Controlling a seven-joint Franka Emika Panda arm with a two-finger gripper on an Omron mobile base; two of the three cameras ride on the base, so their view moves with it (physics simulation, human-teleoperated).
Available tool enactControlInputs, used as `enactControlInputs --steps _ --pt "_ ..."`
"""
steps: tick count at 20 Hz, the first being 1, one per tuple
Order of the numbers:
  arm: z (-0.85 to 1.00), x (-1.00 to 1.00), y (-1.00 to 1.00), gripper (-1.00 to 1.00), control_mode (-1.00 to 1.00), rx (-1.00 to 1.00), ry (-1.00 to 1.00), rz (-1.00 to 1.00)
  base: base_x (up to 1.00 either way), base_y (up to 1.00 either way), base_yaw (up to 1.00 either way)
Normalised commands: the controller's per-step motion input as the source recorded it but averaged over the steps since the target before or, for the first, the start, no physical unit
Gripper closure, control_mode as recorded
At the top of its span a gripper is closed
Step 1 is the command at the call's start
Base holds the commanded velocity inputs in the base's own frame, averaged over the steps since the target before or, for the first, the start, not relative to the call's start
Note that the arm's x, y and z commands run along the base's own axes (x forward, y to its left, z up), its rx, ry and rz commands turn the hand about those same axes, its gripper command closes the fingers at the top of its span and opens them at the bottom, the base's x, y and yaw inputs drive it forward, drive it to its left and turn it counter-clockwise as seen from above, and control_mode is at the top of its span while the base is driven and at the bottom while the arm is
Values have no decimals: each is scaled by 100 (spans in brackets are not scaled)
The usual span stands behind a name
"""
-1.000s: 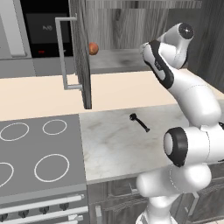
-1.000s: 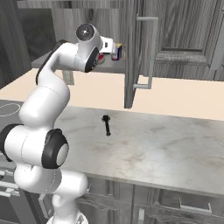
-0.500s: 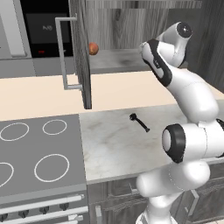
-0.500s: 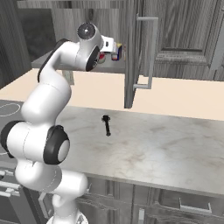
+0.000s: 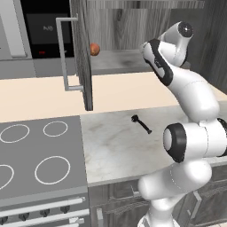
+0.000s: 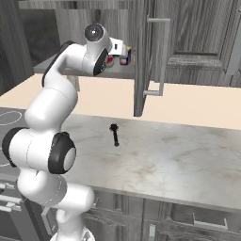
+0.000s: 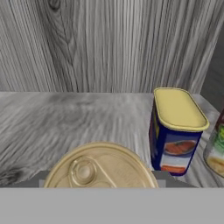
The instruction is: Pick the cans from the counter and place them in their designated side in the cabinet.
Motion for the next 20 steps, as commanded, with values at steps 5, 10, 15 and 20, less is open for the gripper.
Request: enactControlInputs --steps 5,10,15,20 --pt "-7 12 -9 100 -100 -1 0 0 0 0 0" --pt "-11 15 -5 100 -100 -1 0 0 0 0 0" --pt "-12 16 -5 100 -100 -1 0 0 0 0 0" --pt "-14 14 -5 100 -100 -1 0 0 0 0 0"
